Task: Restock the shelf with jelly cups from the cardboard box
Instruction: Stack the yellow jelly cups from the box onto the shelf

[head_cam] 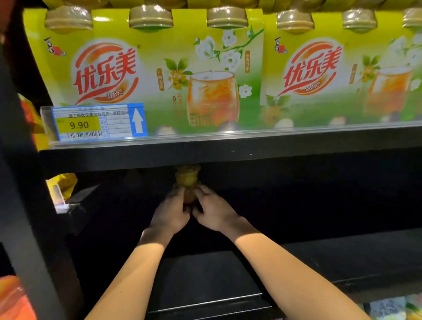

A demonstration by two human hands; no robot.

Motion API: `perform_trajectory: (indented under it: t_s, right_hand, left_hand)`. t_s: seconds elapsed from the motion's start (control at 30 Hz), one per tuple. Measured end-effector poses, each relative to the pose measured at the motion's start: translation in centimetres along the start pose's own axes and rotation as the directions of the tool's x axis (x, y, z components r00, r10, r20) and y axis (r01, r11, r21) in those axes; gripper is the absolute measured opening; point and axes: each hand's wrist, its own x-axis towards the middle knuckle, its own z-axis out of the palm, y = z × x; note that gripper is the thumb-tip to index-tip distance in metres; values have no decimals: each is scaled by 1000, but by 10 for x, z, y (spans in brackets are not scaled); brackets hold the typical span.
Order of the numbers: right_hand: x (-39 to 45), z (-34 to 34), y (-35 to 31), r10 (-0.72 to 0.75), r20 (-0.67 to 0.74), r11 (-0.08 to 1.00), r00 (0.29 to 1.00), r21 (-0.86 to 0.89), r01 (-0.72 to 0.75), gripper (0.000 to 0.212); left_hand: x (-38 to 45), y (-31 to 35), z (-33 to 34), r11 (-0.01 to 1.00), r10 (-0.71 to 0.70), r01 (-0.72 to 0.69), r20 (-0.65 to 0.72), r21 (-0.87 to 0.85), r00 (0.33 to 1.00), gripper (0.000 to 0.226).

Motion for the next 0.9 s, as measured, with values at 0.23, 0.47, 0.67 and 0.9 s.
perform_trajectory:
  t_s: [0.23, 0.47, 0.67, 0.9]
  right_hand:
    - [1, -4, -6, 64, 61, 996, 996, -68, -60, 56]
    - [-9, -17, -18, 117, 128, 991, 985, -83, -107, 65]
    - [-38, -38, -16, 139, 146, 977, 980, -180, -111, 62]
    - [-95, -75, -6, 216, 141, 950, 966, -259, -175, 65]
  left_hand:
    - [4, 17, -9, 993, -52, 46, 50, 111, 997, 41]
    - [-12, 23, -16, 996, -36, 31, 62, 83, 997, 55]
    - [-39, 41, -16, 991, 34, -43, 78, 124, 996, 58]
    - [-81, 90, -14, 978, 37, -69, 161, 197, 986, 53]
